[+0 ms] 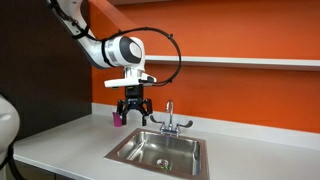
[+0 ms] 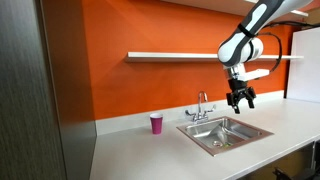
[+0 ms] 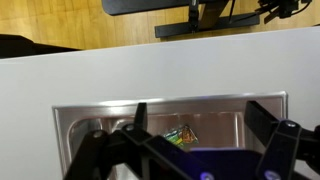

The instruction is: Remove the green packet from the sink

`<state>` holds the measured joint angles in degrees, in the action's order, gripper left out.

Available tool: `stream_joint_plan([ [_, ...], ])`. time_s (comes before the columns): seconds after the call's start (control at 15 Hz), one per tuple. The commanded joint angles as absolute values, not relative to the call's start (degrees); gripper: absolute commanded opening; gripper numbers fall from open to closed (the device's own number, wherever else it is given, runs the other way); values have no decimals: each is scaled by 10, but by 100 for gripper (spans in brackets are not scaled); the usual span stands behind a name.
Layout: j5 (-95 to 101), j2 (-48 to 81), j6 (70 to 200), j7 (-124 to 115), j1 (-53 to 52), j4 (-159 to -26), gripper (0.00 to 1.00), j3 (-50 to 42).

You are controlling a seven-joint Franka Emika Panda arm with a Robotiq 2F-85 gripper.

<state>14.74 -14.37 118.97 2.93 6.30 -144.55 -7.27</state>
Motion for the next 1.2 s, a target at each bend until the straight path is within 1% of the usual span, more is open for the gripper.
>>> stream_joint_plan([
  [0.0, 113, -76, 1232, 45, 54, -1403, 100, -70],
  [0.6, 77, 65, 1354, 63, 53, -1351, 100, -68],
  [1.13, 76, 179, 1384, 68, 65, -1285, 100, -68],
])
